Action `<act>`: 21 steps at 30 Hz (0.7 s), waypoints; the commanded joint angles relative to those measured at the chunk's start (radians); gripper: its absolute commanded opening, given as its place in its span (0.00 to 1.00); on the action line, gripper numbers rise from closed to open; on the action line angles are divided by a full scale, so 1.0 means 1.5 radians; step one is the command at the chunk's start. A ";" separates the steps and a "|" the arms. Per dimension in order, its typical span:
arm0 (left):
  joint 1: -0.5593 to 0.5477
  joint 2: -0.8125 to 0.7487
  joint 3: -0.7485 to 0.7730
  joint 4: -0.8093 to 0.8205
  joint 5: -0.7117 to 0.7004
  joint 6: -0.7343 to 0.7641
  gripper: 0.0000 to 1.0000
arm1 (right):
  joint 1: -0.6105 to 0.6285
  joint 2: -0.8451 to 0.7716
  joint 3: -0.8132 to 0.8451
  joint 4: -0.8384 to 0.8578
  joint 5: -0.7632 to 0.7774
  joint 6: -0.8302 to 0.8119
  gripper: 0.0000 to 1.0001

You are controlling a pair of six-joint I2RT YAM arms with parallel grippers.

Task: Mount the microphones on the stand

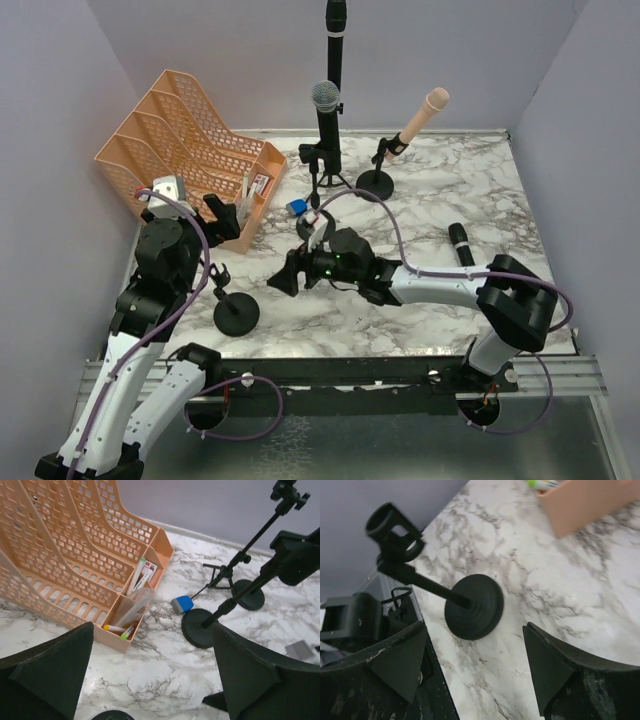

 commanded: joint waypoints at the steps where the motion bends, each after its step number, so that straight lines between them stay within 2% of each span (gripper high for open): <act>1: 0.001 -0.028 0.024 0.039 -0.081 -0.026 0.99 | 0.060 0.050 0.073 0.033 -0.078 -0.147 0.82; 6: 0.001 -0.049 0.035 0.039 -0.089 -0.029 0.99 | 0.112 0.124 0.153 0.013 -0.070 -0.180 0.84; 13: 0.001 -0.066 0.045 0.038 -0.096 -0.029 0.99 | 0.137 0.197 0.237 -0.025 -0.035 -0.180 0.84; 17: 0.001 -0.064 0.048 0.038 -0.099 -0.032 0.99 | 0.148 0.247 0.296 -0.043 -0.086 -0.174 0.82; 21: 0.001 -0.062 0.051 0.035 -0.109 -0.026 0.99 | 0.162 0.298 0.351 -0.063 -0.058 -0.170 0.76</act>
